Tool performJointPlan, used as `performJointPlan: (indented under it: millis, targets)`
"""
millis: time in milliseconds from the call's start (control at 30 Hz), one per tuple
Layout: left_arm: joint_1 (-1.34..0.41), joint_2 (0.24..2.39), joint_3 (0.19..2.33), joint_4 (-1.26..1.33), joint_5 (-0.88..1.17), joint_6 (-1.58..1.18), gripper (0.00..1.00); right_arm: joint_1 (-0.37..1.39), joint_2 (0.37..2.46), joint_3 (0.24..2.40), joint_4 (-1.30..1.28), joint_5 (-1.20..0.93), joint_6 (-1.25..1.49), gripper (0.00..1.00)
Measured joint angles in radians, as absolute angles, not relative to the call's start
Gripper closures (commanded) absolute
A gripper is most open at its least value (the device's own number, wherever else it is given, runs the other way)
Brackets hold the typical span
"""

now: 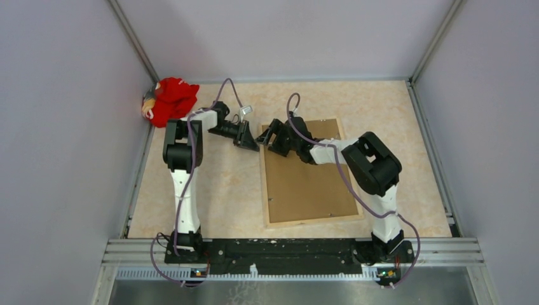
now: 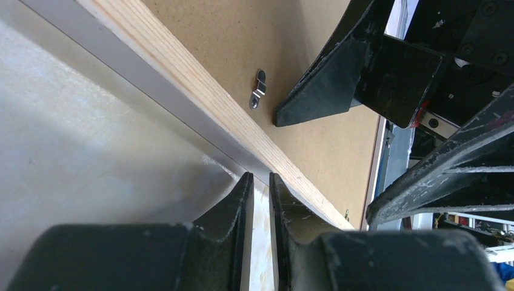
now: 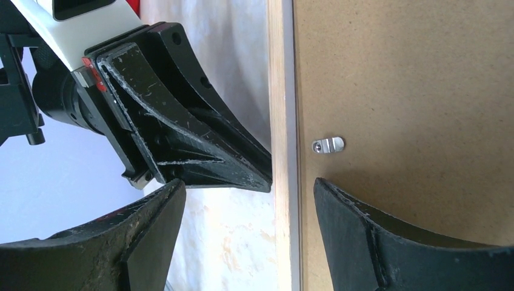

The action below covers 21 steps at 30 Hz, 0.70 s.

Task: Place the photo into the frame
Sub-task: Install the photo frame at the center of the board.

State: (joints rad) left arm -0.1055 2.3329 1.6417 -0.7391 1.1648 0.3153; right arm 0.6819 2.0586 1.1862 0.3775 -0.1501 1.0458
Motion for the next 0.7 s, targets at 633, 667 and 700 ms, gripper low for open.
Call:
performJointPlan:
  millis: [633,667,700]
  targets:
    - [-0.111,2.333,1.64,-0.727,1.166,0.294,0.8,0.647,2.04,1.174,0.363,-0.147,1.036,0.23]
    - [-0.111,2.333,1.64,-0.727,1.166,0.292,0.8,0.647,2.04,1.175,0.361,-0.147,1.033,0.23]
    - [-0.111,2.333,1.64,-0.727,1.166,0.29,0.8,0.647,2.04,1.179,0.354,-0.147,1.031,0.23]
